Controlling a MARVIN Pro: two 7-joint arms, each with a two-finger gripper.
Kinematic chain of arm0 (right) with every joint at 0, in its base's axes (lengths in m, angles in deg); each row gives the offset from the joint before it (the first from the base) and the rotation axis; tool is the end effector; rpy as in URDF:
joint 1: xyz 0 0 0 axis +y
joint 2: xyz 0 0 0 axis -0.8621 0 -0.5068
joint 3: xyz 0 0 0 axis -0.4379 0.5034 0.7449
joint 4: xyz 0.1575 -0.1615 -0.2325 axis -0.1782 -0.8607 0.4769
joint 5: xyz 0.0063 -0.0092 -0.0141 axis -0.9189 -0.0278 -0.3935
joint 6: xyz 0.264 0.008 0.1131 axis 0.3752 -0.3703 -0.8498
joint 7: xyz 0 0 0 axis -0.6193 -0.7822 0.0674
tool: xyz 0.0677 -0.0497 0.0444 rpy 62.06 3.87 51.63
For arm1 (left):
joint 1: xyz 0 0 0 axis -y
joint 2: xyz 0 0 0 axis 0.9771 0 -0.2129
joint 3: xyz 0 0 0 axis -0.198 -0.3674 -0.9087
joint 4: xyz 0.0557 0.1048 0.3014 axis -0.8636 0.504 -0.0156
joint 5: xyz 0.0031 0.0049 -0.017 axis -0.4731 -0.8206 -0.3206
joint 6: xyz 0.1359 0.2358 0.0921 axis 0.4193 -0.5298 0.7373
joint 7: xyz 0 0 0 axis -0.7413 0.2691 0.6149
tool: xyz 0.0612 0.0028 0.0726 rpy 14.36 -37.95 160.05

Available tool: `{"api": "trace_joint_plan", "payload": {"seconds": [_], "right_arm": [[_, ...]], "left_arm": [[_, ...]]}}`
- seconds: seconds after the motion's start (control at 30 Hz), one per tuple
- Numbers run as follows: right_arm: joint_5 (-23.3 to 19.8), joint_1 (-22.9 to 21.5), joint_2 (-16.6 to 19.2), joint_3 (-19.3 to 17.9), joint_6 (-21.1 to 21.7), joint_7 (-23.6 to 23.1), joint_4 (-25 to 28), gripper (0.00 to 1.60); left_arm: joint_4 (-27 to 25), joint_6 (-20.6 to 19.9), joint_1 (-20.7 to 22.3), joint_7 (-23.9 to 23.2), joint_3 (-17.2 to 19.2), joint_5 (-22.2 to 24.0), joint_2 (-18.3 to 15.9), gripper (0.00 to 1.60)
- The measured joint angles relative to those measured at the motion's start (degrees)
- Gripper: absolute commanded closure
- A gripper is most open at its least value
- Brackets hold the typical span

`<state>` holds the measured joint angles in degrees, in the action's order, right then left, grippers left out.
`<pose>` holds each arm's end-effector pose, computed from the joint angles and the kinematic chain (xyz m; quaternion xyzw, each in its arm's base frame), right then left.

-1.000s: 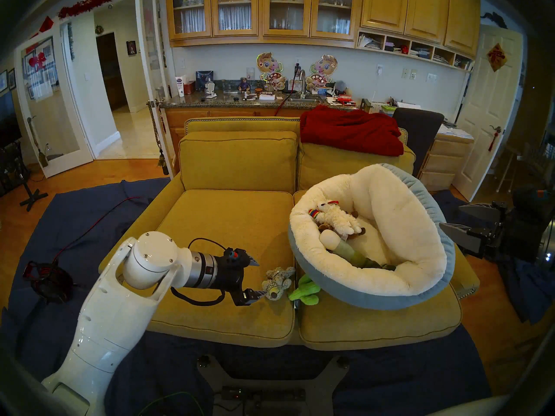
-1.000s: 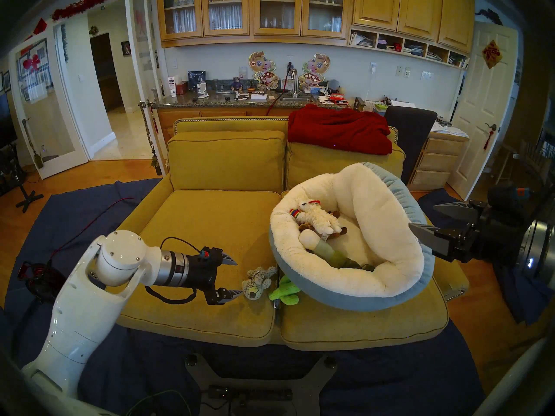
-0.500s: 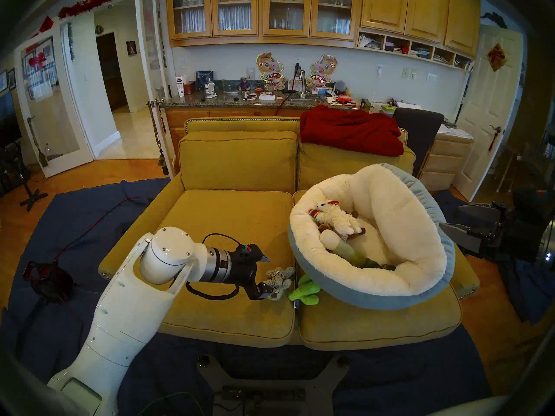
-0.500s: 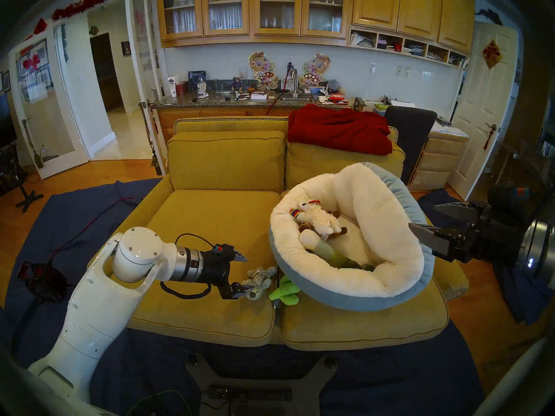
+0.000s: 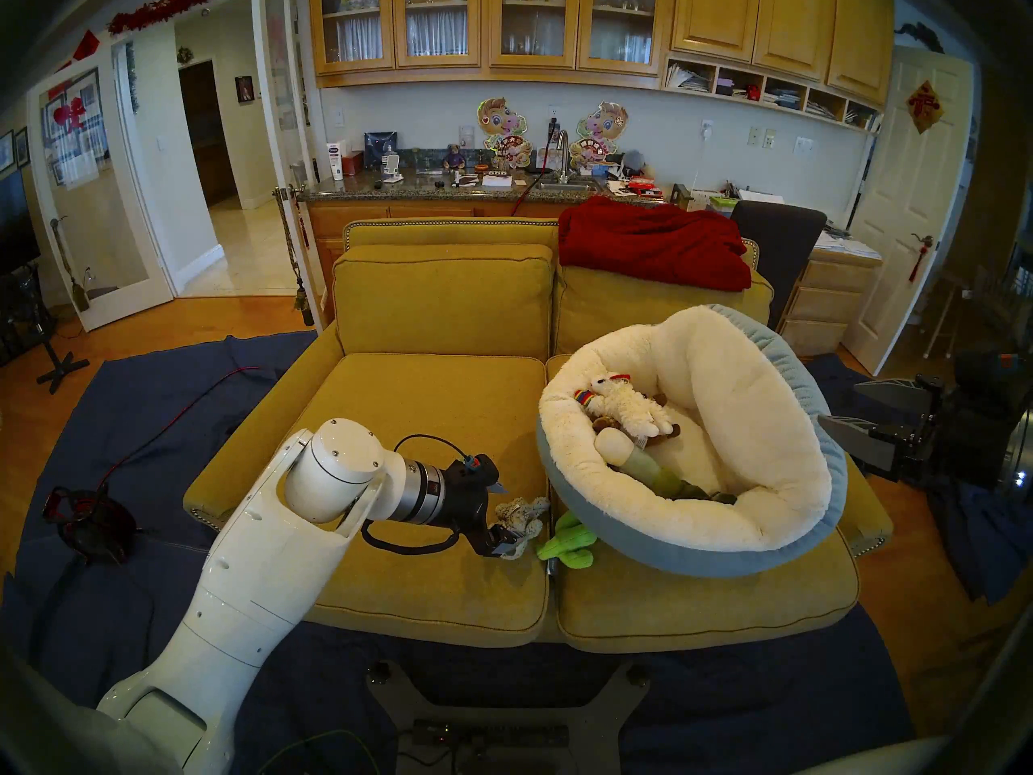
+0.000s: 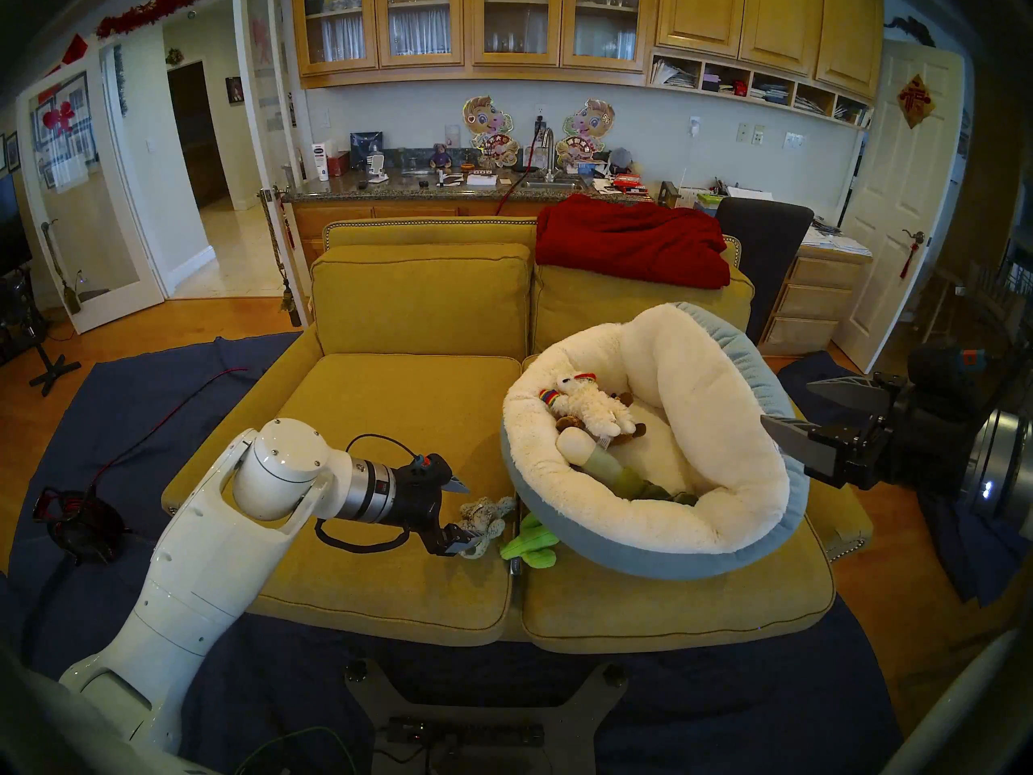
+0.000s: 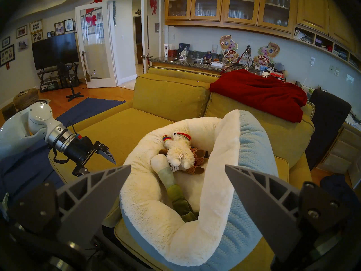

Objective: Put toys into dog bed

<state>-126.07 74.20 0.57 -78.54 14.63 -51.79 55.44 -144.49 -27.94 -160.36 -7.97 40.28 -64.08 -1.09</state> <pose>0.1269 -0.1962 -0.0739 -0.8027 -0.2229 -0.5402 0.1191 0.3562 -0.0302 -0.3372 0.7560 -0.5166 0.3364 0.2203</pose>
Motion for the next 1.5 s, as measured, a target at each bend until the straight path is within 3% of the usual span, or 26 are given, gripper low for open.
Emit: {"api": "trace_joint_plan", "payload": {"seconds": [0.5, 0.63, 0.7, 0.73, 0.9, 1.13, 1.23, 1.27, 1.33, 1.37, 1.43, 1.47, 1.5], "right_arm": [[0.0, 0.0, 0.0, -0.01, 0.0, 0.0, 0.0, 0.0], [0.0, 0.0, 0.0, -0.02, 0.0, 0.0, 0.0, 0.0], [0.0, 0.0, 0.0, -0.02, 0.0, 0.0, 0.0, 0.0], [0.0, 0.0, 0.0, -0.02, 0.0, 0.0, 0.0, 0.0], [0.0, 0.0, 0.0, -0.03, 0.0, 0.0, 0.0, 0.0], [0.0, 0.0, 0.0, -0.03, 0.0, 0.0, 0.0, 0.0], [0.0, 0.0, 0.0, -0.03, 0.0, 0.0, 0.0, 0.0], [0.0, 0.0, 0.0, -0.03, 0.0, 0.0, 0.0, 0.0], [0.0, 0.0, 0.0, -0.03, 0.0, 0.0, 0.0, 0.0], [0.0, 0.0, 0.0, -0.03, 0.0, 0.0, 0.0, 0.0], [0.0, 0.0, 0.0, -0.03, 0.0, 0.0, 0.0, 0.0], [0.0, 0.0, 0.0, -0.03, 0.0, 0.0, 0.0, 0.0], [0.0, 0.0, 0.0, -0.03, 0.0, 0.0, 0.0, 0.0]], "left_arm": [[5.2, 0.1, 2.14, 0.75, -1.28, -1.1, 0.7, 0.0], [6.06, 0.18, 2.37, 0.71, -1.59, -1.82, 0.68, 0.16], [6.35, 0.17, 2.43, 0.6, -1.9, -2.29, 0.66, 0.13], [6.5, 0.09, 2.5, 0.39, -2.09, -2.52, 0.63, 0.02], [6.77, -0.7, 2.73, -0.95, -2.61, -3.0, 0.3, 0.0], [6.8, -1.32, 2.83, -2.46, -2.68, -2.92, -0.37, 0.13], [6.81, -1.37, 2.83, -2.95, -2.69, -2.82, -0.56, 0.33], [6.82, -1.36, 2.83, -3.05, -2.69, -2.8, -0.6, 0.47], [6.82, -1.28, 2.83, -3.2, -2.69, -2.78, -0.64, 0.54], [6.82, -1.24, 2.83, -3.26, -2.69, -2.76, -0.65, 0.73], [6.82, -1.04, 2.83, -3.48, -2.69, -2.71, -0.66, 0.96], [6.82, -1.0, 2.83, -3.52, -2.69, -2.7, -0.65, 0.96], [6.82, -0.96, 2.83, -3.55, -2.69, -2.69, -0.65, 1.07]]}}
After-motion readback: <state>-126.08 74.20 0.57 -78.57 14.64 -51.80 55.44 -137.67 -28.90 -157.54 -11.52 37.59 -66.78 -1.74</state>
